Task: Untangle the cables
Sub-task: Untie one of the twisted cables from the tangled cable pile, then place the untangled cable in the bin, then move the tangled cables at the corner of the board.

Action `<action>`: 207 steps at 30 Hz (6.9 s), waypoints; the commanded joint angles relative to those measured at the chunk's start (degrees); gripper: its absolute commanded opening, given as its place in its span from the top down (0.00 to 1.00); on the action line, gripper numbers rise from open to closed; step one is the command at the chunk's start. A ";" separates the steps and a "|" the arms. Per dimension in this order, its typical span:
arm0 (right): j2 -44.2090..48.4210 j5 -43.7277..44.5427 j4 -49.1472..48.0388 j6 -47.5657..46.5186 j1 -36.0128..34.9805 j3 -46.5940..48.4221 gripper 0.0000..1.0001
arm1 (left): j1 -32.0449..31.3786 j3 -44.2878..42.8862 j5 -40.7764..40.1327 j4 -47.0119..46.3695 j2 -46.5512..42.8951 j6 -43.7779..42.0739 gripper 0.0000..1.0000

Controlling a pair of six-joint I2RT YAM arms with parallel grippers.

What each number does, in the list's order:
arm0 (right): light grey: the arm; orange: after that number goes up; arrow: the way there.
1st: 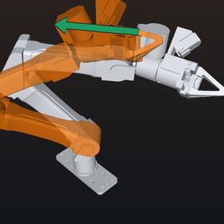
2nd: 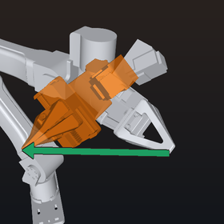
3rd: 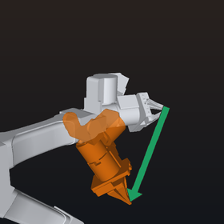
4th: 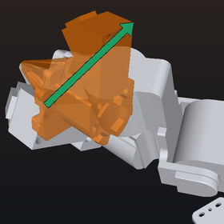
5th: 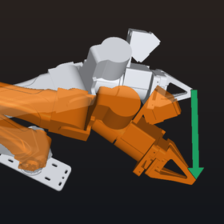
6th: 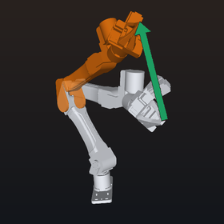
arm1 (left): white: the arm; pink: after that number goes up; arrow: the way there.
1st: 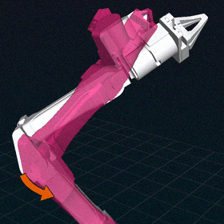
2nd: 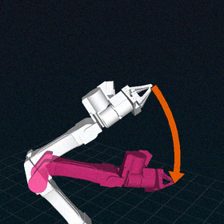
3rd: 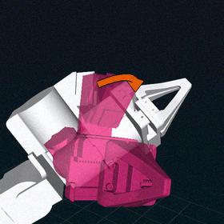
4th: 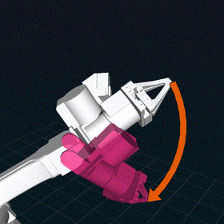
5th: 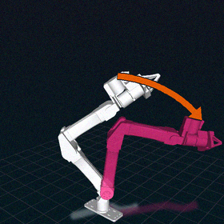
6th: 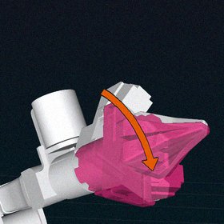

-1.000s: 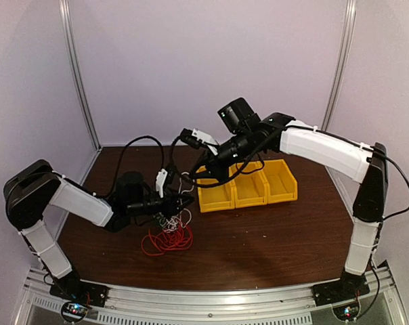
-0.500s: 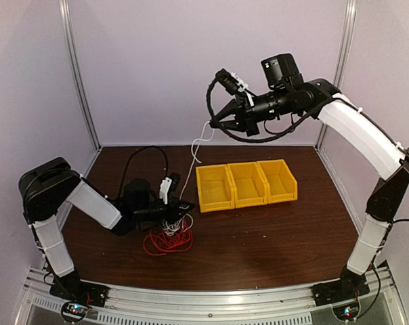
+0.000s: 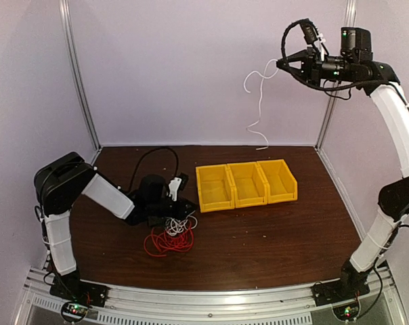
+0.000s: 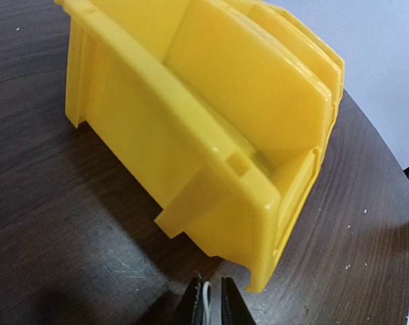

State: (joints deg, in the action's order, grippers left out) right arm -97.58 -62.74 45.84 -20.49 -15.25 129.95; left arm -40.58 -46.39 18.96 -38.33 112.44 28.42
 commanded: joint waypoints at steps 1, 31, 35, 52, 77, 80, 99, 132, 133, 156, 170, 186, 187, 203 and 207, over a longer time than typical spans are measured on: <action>2.20 -5.03 -2.21 2.68 4.39 2.67 1.00 | 0.79 -2.40 -0.89 4.24 0.88 0.27 0.89; 5.47 15.28 -8.06 -3.75 10.10 -21.62 1.00 | 0.65 -13.24 -10.52 30.32 -20.45 -12.12 0.37; 6.13 17.15 -10.02 -3.42 12.53 -26.18 1.00 | 0.68 -16.28 -14.49 35.27 -20.88 -13.50 0.37; 10.25 18.20 -9.87 -1.33 14.49 -25.80 1.00 | 2.24 -15.13 -25.03 37.23 -26.13 -17.94 0.35; 1.33 22.13 -12.65 -4.11 14.20 -46.52 1.00 | 12.01 -7.88 -27.87 29.39 -26.17 -21.06 0.32; -0.36 24.66 -12.26 -2.49 12.17 -47.33 1.00 | 12.10 -7.51 -27.85 28.62 -26.23 -20.86 0.32; -12.97 40.82 -9.93 0.17 2.85 -44.94 1.00 | 12.10 -10.00 -24.44 31.29 -23.60 -20.13 0.32; 4.10 38.54 -7.34 -7.08 -5.21 -43.25 0.51 | 12.10 -8.98 -6.86 43.77 -31.91 -11.53 0.32; 3.96 37.16 -7.44 -7.30 -6.69 -43.05 0.51 | 12.10 -8.14 -4.90 44.06 -32.34 -11.23 0.33; -11.59 27.65 -13.60 -7.67 -34.05 -39.14 0.67 | 12.19 -3.93 -1.84 31.13 -15.56 -1.68 0.34; -3.29 37.08 -15.68 -9.58 -33.89 -50.04 0.66 | 4.64 6.77 9.60 23.75 -16.55 -1.96 0.48; -7.71 34.97 -17.58 -9.09 -33.68 -51.88 0.68 | -1.70 2.12 -3.51 42.01 -27.70 -6.62 0.33; -8.45 35.11 -17.97 -8.64 -33.74 -51.68 0.69 | -1.27 0.93 -5.04 44.12 -27.60 -6.70 0.33; -22.69 33.79 -16.60 2.08 -33.69 -40.36 0.73 | 1.03 4.81 -20.30 33.06 -35.26 3.87 0.34; -23.64 34.38 -17.44 4.13 -33.71 -40.60 0.72 | 1.03 4.74 -20.54 33.55 -36.21 3.59 0.34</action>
State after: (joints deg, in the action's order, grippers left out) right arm -119.94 -28.27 28.86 -19.90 -49.15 88.12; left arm -39.64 -42.30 0.78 -1.02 77.91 30.65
